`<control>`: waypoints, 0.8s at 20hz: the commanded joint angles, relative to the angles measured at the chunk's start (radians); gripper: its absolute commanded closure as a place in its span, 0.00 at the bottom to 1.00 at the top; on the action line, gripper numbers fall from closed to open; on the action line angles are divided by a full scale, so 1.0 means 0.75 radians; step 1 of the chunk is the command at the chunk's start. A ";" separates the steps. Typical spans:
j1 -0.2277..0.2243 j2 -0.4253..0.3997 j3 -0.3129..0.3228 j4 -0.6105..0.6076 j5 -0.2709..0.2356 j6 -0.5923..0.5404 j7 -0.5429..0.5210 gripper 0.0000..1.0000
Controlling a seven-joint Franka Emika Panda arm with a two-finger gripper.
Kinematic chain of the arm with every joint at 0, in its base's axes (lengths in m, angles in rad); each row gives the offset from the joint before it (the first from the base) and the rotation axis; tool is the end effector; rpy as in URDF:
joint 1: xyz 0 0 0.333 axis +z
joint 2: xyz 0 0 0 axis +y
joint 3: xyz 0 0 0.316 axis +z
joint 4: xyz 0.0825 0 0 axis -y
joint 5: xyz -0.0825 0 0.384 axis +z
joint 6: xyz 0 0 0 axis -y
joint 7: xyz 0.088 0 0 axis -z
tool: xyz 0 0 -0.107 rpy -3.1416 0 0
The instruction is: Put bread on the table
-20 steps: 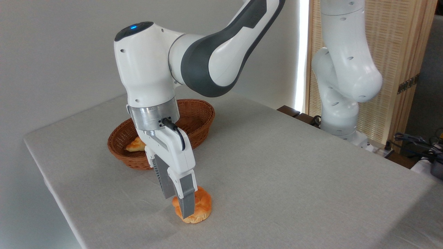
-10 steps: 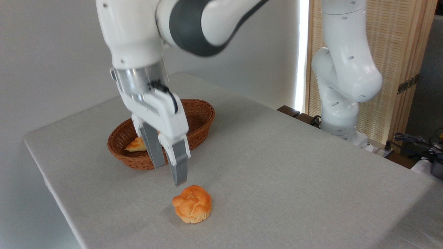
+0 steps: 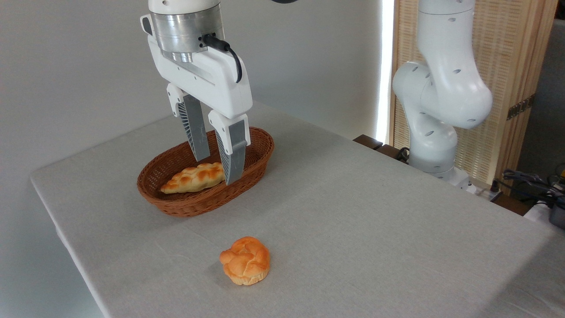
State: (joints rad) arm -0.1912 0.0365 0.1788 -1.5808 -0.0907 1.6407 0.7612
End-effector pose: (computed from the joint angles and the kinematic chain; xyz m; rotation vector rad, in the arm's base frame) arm 0.5716 -0.0180 0.6061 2.8471 -1.1513 0.0815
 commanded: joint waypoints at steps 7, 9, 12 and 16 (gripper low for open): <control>0.087 -0.057 -0.118 -0.048 0.004 -0.042 -0.003 0.00; 0.091 -0.059 -0.144 -0.052 0.023 -0.042 -0.003 0.00; 0.171 -0.073 -0.226 -0.079 0.057 -0.042 0.002 0.00; 0.171 -0.073 -0.226 -0.091 0.084 -0.042 0.026 0.00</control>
State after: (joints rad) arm -0.0789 0.0033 0.0220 -1.6263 -0.0449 1.6252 0.7639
